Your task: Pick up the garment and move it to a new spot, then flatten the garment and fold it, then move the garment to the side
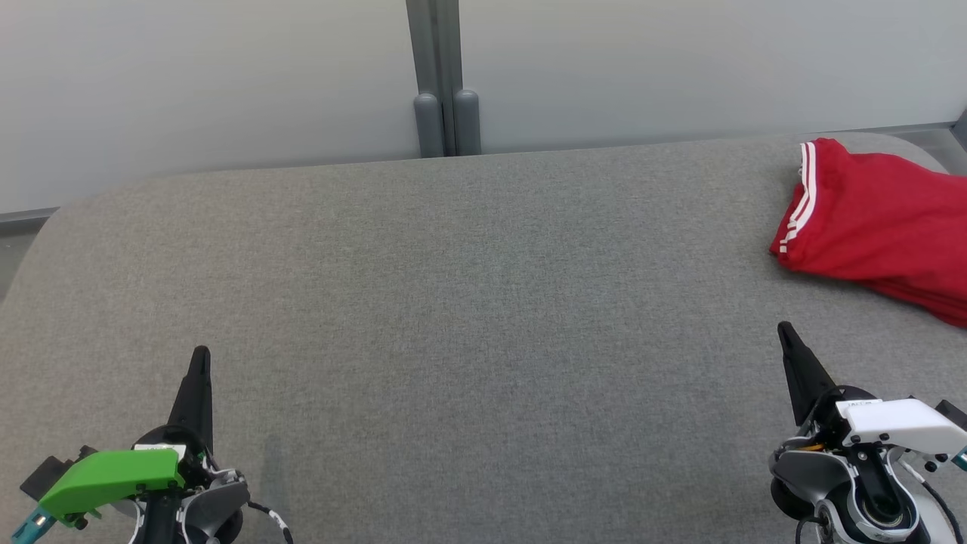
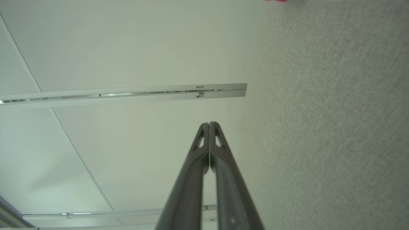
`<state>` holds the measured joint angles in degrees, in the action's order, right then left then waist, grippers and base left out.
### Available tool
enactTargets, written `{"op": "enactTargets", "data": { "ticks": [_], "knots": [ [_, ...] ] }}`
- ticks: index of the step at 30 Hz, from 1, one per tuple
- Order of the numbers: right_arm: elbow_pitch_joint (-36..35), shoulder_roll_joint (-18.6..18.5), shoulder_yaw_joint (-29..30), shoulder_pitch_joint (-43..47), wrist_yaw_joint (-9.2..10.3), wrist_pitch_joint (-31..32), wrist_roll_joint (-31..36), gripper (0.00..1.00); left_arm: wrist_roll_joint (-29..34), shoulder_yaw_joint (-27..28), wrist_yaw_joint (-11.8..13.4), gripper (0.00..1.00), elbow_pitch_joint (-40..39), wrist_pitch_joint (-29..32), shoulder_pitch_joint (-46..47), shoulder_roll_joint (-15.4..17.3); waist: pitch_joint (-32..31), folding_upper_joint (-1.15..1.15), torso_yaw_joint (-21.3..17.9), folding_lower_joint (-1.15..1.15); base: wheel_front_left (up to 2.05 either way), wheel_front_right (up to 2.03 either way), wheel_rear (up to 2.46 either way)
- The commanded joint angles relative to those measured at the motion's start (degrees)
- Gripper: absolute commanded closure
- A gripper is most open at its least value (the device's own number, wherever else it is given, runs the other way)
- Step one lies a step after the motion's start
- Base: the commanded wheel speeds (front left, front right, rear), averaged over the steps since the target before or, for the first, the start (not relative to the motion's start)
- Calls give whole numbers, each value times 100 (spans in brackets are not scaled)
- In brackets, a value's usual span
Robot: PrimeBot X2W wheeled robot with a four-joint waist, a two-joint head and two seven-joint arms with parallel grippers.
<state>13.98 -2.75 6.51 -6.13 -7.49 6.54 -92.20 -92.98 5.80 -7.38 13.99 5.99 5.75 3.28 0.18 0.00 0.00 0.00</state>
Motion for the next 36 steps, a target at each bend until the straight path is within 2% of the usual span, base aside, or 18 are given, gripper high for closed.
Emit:
{"op": "enactTargets", "data": {
  "ticks": [1, 36],
  "knots": [
    [11, -24, 8, -31, 0, 19, -39, 100, 10, 31, -20, 100, 1, 24, 92, 16, 0, 0, 0, 0, 0, 0, 0],
    [10, -24, 7, -31, 0, 18, -40, 100, 32, 56, -20, 100, 2, 44, 91, -5, 0, 0, 0, 0, 0, 0, 0]
  ]
}}
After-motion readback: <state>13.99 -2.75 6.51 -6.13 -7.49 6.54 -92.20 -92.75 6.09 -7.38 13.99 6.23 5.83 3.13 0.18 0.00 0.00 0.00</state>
